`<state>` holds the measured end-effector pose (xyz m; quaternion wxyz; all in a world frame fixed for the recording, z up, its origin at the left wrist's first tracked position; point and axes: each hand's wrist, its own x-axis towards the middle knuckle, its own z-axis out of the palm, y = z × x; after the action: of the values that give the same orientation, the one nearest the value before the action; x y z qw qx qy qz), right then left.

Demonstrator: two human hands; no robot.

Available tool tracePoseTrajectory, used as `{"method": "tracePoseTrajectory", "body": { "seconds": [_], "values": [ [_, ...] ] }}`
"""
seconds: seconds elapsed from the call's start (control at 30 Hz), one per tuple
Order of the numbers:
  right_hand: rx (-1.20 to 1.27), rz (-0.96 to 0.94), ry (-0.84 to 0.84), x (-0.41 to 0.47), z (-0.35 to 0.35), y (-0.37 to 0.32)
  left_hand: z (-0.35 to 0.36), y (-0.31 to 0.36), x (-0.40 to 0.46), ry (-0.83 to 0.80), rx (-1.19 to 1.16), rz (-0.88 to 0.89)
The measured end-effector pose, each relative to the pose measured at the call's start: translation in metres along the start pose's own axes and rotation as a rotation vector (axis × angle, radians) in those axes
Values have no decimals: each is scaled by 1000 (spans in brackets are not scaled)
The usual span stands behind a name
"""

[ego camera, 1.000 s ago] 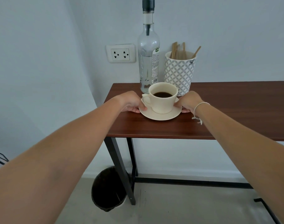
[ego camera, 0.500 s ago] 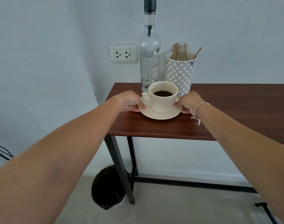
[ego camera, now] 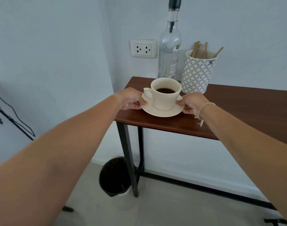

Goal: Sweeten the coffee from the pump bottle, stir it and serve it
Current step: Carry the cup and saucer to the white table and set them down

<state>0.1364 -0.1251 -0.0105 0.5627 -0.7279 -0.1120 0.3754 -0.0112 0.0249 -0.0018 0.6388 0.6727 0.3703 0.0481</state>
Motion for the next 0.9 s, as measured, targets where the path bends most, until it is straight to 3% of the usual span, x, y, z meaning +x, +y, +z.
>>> {"method": "tracePoseTrajectory", "body": {
  "seconds": [0.4, 0.9],
  "values": [
    [-84, -95, -169, -58, 105, 2, -90, -53, -98, 155, -89, 63],
    [-124, -154, -504, -242, 307, 68, -219, -187, -344, 497, -229, 5]
  ]
}}
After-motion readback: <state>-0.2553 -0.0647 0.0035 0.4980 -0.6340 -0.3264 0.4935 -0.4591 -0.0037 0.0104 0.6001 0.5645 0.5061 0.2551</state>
